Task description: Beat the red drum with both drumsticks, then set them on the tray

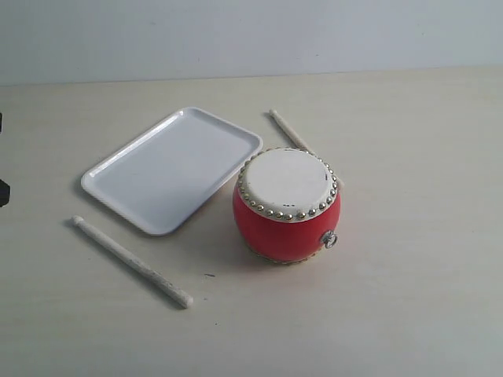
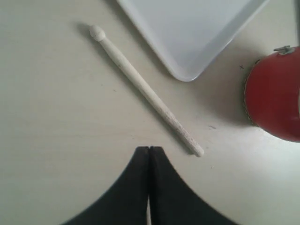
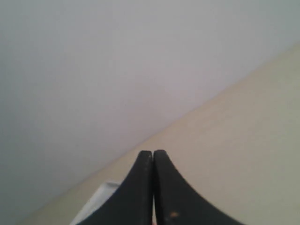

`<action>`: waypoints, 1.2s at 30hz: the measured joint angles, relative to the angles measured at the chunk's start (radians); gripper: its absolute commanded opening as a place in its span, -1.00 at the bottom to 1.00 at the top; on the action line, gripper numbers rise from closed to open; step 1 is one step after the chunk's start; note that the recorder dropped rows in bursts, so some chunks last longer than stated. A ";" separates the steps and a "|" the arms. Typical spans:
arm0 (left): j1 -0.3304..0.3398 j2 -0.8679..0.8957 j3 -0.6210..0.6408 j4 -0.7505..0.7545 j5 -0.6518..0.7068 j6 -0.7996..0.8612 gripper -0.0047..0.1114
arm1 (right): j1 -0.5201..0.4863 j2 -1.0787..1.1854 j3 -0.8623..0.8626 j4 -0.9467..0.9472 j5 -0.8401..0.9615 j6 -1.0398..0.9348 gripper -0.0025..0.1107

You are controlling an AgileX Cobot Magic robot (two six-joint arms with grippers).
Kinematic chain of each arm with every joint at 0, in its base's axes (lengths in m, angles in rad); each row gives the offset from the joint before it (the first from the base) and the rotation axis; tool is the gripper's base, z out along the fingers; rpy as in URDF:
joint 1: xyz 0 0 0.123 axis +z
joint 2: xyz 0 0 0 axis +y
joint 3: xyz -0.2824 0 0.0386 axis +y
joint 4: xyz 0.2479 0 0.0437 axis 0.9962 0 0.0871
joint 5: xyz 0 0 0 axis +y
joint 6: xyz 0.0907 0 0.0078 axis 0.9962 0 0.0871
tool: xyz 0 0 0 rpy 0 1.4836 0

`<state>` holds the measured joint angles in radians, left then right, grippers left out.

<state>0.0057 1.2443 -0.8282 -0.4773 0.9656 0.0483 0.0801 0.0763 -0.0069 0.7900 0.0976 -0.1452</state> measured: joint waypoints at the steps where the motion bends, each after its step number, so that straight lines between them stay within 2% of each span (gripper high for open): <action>1: 0.000 0.000 0.009 -0.005 -0.011 0.004 -0.92 | 0.000 0.020 -0.007 -0.005 0.021 0.000 -0.96; 11: 0.000 0.002 0.102 -0.086 -0.083 0.076 -0.92 | 0.000 0.318 -0.239 -0.140 0.165 -0.055 -0.96; 19: 0.000 0.002 0.140 -0.096 -0.088 0.118 -0.92 | 0.000 0.432 -0.399 -0.225 0.232 -0.099 -0.96; 36: 0.000 0.002 0.154 -0.105 -0.099 0.244 -0.92 | 0.000 0.818 -0.795 -0.267 0.835 -0.270 -0.96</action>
<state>0.0057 1.2460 -0.6746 -0.5825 0.8671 0.2927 0.0801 0.8944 -0.8016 0.5231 0.9324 -0.4147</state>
